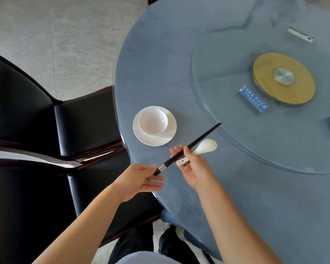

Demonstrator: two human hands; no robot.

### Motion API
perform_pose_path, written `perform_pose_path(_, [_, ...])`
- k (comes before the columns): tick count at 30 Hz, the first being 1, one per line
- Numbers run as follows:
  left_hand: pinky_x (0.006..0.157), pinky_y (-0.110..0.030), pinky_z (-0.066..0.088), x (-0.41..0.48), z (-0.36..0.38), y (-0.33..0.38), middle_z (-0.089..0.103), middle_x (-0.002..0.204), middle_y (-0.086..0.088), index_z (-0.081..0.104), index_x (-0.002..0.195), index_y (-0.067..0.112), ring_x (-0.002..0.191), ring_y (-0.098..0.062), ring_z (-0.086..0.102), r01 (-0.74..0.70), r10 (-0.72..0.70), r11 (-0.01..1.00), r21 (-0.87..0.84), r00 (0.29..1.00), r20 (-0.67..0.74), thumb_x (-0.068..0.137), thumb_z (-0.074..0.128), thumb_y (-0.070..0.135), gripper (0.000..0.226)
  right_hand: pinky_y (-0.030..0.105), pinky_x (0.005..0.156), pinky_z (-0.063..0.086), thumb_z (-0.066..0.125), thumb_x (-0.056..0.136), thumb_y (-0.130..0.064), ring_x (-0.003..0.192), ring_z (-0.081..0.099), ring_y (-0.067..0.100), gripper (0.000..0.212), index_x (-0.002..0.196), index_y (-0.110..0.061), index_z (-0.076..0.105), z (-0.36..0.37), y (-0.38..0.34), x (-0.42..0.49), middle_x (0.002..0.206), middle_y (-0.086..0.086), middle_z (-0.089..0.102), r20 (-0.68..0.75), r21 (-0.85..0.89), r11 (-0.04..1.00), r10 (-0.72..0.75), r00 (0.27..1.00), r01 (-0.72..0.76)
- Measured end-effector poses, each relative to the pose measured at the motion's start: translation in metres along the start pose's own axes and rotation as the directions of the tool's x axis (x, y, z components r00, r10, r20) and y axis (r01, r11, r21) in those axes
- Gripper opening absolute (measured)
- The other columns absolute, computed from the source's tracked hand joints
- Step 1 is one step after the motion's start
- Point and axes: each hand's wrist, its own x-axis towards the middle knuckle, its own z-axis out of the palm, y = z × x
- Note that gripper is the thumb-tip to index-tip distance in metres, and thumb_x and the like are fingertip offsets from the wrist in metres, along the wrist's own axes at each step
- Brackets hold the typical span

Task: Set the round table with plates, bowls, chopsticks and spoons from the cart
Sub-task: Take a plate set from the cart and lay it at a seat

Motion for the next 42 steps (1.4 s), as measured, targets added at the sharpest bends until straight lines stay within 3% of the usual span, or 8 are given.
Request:
perform_pose_path(4, [0.070,-0.028,0.060,0.004,-0.006,0.002,0.075,0.101,-0.020,0.067,0.109,-0.004,0.093,-0.032,0.073,-0.087,0.085,0.996,-0.032,0.995,-0.051,0.099,0.056,0.009,0.020,0.039,0.089,0.056,0.051,0.101,-0.007,0.087,0.075,0.027,0.014,0.102,0.003,0.061,0.008,-0.003,0.011,0.100,0.019,0.071,-0.057,0.067,0.996,-0.050,0.997,0.054])
perform_pose_path(10, [0.069,-0.029,0.061,0.007,-0.012,0.008,0.075,0.100,-0.018,0.065,0.112,-0.004,0.093,-0.032,0.073,-0.125,0.117,0.988,-0.086,0.989,-0.090,0.098,0.055,0.005,0.019,0.031,0.070,0.061,0.052,0.101,-0.008,0.090,0.075,0.026,0.014,0.103,0.002,0.062,0.018,0.006,0.016,0.090,0.012,0.075,-0.050,0.102,0.993,-0.059,0.997,0.064])
perform_pose_path(19, [0.072,-0.031,0.062,0.018,-0.012,0.008,0.075,0.096,-0.019,0.070,0.105,-0.003,0.089,-0.032,0.074,-0.164,0.148,0.983,-0.084,0.975,-0.167,0.093,0.064,0.007,0.017,0.031,0.068,0.061,0.052,0.101,-0.008,0.091,0.075,0.026,0.013,0.102,0.001,0.062,0.016,0.011,0.026,0.090,0.011,0.075,-0.080,0.102,0.993,-0.053,0.995,0.061])
perform_pose_path(23, [0.068,-0.028,0.061,0.033,-0.020,0.006,0.074,0.092,-0.023,0.071,0.100,-0.006,0.086,-0.032,0.074,-0.132,0.111,0.987,-0.095,0.973,-0.202,0.092,0.064,0.004,0.015,0.031,0.071,0.062,0.056,0.099,-0.005,0.091,0.075,0.025,0.010,0.097,0.001,0.063,0.012,0.011,0.040,0.091,0.013,0.075,-0.089,0.074,0.997,-0.014,0.996,0.020])
perform_pose_path(28, [0.069,-0.028,0.061,0.056,-0.054,0.011,0.075,0.091,-0.020,0.071,0.100,-0.004,0.087,-0.030,0.074,-0.070,0.050,0.994,-0.084,0.974,-0.223,0.092,0.064,0.004,0.013,0.035,0.083,0.059,0.056,0.099,-0.006,0.084,0.074,0.019,0.011,0.090,-0.002,0.062,0.002,-0.013,0.077,0.078,0.008,0.074,-0.145,0.018,1.000,0.003,0.989,0.000])
perform_pose_path(34, [0.068,-0.027,0.060,0.088,-0.092,0.020,0.075,0.094,-0.021,0.071,0.101,-0.004,0.089,-0.031,0.074,-0.037,0.012,0.994,-0.104,0.973,-0.229,0.090,0.067,0.006,0.015,0.033,0.059,0.061,0.063,0.094,-0.002,0.073,0.072,0.019,0.006,0.089,-0.001,0.060,0.010,-0.040,0.127,0.082,0.012,0.070,-0.264,-0.096,0.994,0.029,0.964,-0.056])
perform_pose_path(38, [0.070,-0.030,0.061,0.106,-0.106,0.027,0.074,0.096,-0.022,0.071,0.101,-0.004,0.091,-0.032,0.074,-0.012,-0.014,0.992,-0.125,0.978,-0.209,0.090,0.067,0.007,0.016,0.035,0.062,0.060,0.068,0.090,-0.001,0.087,0.071,0.024,0.009,0.096,-0.002,0.060,0.017,-0.043,0.147,0.094,0.016,0.071,-0.330,-0.136,0.987,0.039,0.943,-0.088])
perform_pose_path(42, [0.069,-0.029,0.061,0.113,-0.110,0.034,0.074,0.095,-0.022,0.070,0.102,-0.006,0.090,-0.032,0.074,-0.010,-0.023,0.987,-0.161,0.979,-0.200,0.090,0.066,0.004,0.017,0.034,0.060,0.061,0.072,0.088,-0.003,0.087,0.072,0.025,0.015,0.098,-0.003,0.061,0.018,-0.043,0.153,0.101,0.016,0.071,-0.361,-0.151,0.984,0.035,0.932,-0.095])
